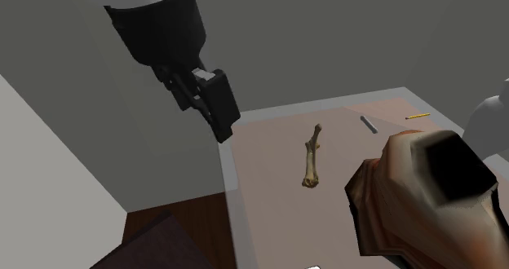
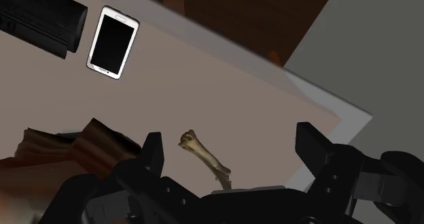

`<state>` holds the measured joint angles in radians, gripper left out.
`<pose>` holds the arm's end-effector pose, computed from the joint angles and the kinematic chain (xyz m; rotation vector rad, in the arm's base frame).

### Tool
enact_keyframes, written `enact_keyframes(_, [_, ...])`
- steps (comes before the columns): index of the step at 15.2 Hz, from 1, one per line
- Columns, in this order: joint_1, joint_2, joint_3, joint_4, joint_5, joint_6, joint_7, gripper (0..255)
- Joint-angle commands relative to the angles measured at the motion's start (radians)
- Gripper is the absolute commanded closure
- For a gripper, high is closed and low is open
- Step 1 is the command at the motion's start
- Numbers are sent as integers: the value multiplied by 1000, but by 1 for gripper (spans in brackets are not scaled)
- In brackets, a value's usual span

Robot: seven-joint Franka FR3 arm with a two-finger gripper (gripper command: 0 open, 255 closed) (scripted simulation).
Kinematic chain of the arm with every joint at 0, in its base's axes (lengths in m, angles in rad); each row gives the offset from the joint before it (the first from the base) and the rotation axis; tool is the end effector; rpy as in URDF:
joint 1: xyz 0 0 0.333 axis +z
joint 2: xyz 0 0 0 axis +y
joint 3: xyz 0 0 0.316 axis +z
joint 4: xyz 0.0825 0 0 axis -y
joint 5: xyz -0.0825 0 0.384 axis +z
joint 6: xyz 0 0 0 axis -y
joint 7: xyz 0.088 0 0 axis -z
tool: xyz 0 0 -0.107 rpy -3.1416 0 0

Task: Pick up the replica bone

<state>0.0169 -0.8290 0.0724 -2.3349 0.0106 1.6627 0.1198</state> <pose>0.3029 0.0365 0.6217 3.1028 -0.0775 0.2469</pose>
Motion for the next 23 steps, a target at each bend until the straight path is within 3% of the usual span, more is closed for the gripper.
enact_keyframes(1, [0,0,0,0,0,0,0,0])
enact_keyframes(8, [17,151,-91,-80,-12,244,-158,0])
enact_keyframes(14, [41,339,-164,-82,5,439,-303,0])
enact_keyframes(23, [95,682,-256,28,123,662,-562,0])
